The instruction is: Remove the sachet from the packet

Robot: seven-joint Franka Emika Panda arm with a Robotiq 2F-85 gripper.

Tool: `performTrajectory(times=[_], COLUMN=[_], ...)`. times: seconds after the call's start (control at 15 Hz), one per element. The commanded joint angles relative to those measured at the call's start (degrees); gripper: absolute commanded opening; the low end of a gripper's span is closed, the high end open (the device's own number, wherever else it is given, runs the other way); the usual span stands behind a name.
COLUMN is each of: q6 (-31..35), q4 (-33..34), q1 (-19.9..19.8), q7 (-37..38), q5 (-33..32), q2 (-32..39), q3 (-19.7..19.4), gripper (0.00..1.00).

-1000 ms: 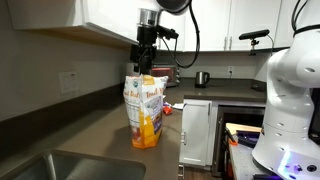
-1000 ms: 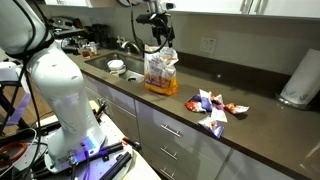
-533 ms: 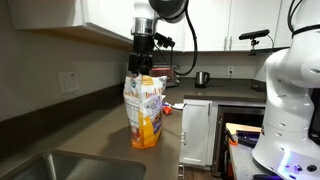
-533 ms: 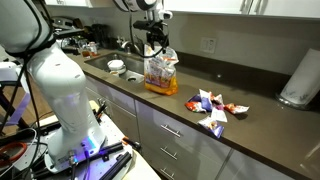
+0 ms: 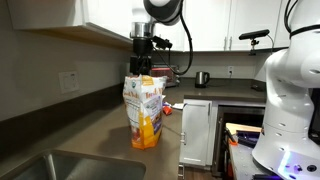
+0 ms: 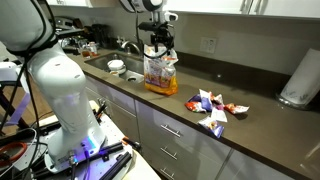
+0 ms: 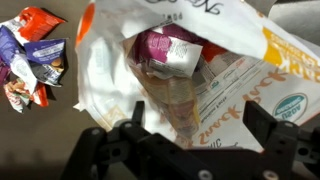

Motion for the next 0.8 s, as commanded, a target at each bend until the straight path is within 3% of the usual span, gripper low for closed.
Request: performTrajectory(times=[0.0, 0.47, 0.73], q6=[-4.5, -7.0, -3.5], q4=[3.8, 4.0, 1.1], q1=[-0.4, -0.1, 0.1], q7=[-5.1, -12.3, -14.1], q5=[1.2, 5.7, 6.6], q2=[2.0, 6.4, 9.8], q3=[-1.4, -2.4, -1.6], gripper=[1.0, 1.0, 1.0])
